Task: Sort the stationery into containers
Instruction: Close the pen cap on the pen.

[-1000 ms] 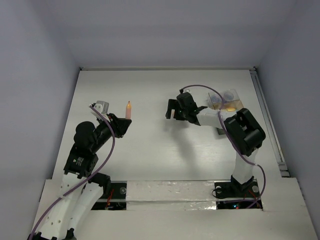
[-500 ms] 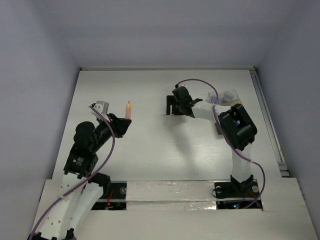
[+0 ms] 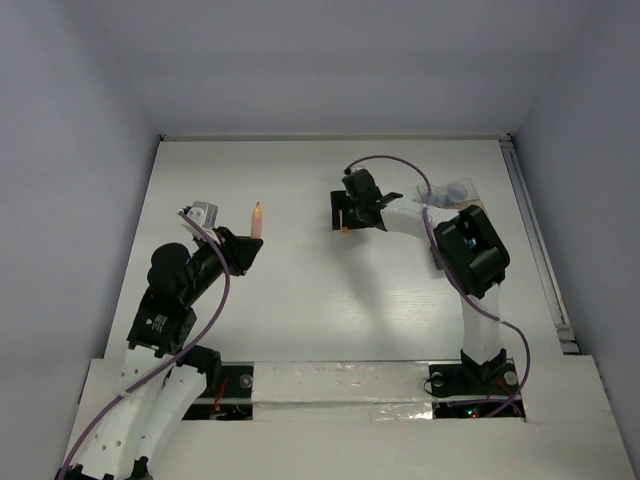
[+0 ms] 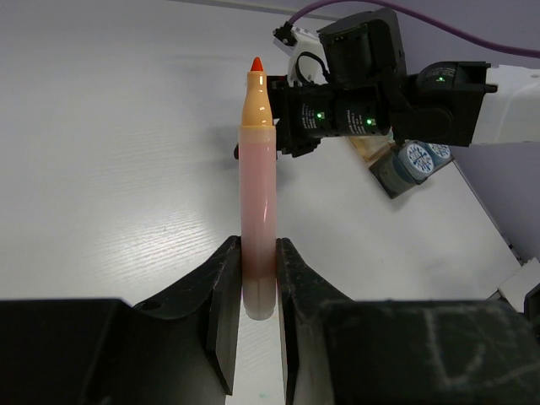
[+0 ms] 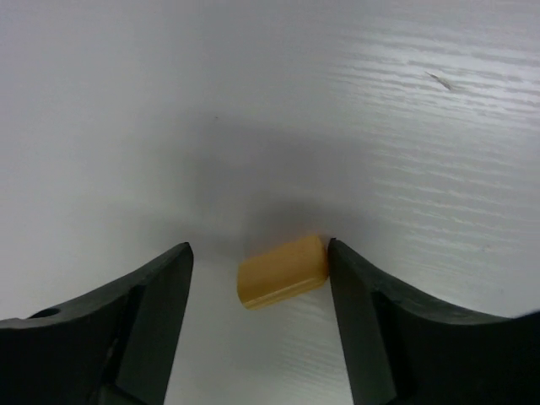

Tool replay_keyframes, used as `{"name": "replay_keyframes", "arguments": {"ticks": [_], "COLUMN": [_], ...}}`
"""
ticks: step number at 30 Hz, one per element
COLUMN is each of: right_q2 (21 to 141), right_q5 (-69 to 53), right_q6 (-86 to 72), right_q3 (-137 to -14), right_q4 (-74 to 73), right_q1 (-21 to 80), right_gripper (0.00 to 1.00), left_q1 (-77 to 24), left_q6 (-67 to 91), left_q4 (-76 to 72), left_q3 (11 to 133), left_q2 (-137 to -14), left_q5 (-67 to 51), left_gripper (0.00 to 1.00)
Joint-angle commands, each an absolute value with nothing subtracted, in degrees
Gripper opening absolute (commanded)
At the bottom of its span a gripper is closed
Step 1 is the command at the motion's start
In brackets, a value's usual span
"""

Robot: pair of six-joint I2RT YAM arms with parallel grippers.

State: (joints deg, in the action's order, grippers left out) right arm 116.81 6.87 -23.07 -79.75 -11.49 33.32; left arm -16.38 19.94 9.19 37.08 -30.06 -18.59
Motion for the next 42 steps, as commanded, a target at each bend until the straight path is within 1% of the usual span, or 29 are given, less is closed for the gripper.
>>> {"name": "replay_keyframes", "arguments": {"ticks": [1, 2, 3, 4, 6, 11, 13, 18, 20, 26, 35, 40, 42], "right_q2": [118.7, 118.7, 118.0, 117.3, 114.4, 110.2, 109.1, 106.9, 107.2, 111.1, 116.6, 118.1, 118.8], "right_q5": [3.3, 3.6, 4.7, 5.4, 7.2, 8.3, 7.2, 0.2, -2.5, -3.5, 1.9, 3.5, 4.4], "right_q6": [-18.5, -18.1, -18.2, -18.5, -20.0, -23.8, -24.7, -27.2, -27.7, -27.3, -27.4, -27.0, -26.5], "right_q3": [-84.2, -84.7, -84.9, -84.3, -83.1, -78.6, -77.3, -71.6, -71.0, -74.3, -78.9, -80.5, -81.6], "right_q4": [-12.2, -13.0, -13.8, -13.5, -13.4, -13.1, -12.7, -8.5, -6.9, -7.5, -9.1, -10.3, -11.2], "right_q1": [33.0, 33.0, 33.0, 33.0, 33.0, 33.0, 33.0, 33.0, 33.0, 33.0, 33.0, 33.0, 33.0], "right_gripper": [0.73, 0.77, 0.85, 0.88, 0.90, 0.90, 0.88, 0.87, 0.87, 0.87, 0.83, 0.77, 0.76], "left_q1": [-16.2, -16.2, -16.2, -16.2, -16.2, -16.2, -16.2, -16.2, -16.2, -16.2, -16.2, -16.2, -16.2], "left_q6": [19.2, 19.2, 19.2, 19.2, 19.2, 19.2, 19.2, 19.2, 19.2, 19.2, 19.2, 19.2, 19.2], "left_q4": [6.5, 6.6, 6.5, 6.5, 6.5, 6.4, 6.4, 6.3, 6.3, 6.4, 6.5, 6.4, 6.5], "left_q3": [37.7, 37.7, 37.7, 37.7, 37.7, 37.7, 37.7, 37.7, 37.7, 37.7, 37.7, 37.7, 37.7], "left_q2": [-29.5, -29.5, -29.4, -29.4, -29.4, -29.4, -29.4, -29.3, -29.2, -29.2, -29.2, -29.2, -29.3], "left_q5": [-18.5, -18.5, -18.4, -18.5, -18.5, -18.7, -18.7, -18.7, -18.7, -18.6, -18.5, -18.7, -18.7], "left_gripper": [0.00, 0.00, 0.00, 0.00, 0.00, 0.00, 0.00, 0.00, 0.00, 0.00, 0.00, 0.00, 0.00]}}
